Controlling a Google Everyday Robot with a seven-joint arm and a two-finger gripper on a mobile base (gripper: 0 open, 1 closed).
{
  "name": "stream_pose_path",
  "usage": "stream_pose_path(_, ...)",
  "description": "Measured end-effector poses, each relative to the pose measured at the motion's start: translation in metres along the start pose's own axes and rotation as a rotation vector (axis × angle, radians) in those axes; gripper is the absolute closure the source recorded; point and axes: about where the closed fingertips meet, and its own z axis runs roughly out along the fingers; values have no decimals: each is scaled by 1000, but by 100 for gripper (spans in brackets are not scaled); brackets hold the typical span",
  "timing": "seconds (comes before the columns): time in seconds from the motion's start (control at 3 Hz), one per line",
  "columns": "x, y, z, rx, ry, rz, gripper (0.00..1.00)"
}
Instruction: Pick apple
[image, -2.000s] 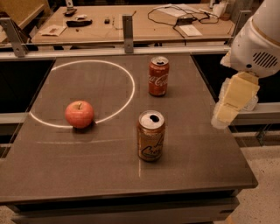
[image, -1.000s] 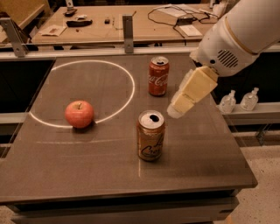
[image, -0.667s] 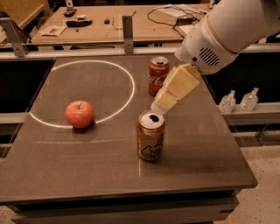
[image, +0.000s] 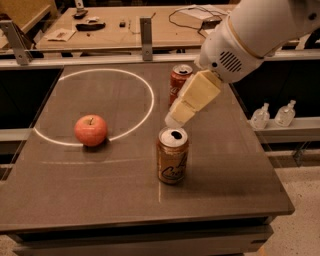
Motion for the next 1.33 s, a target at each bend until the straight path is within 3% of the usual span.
stream_pose_path(1.0,-60,62,72,-121,-64,-20,0)
stream_pose_path(1.33,-77,76,103,-142,-53,-49,0)
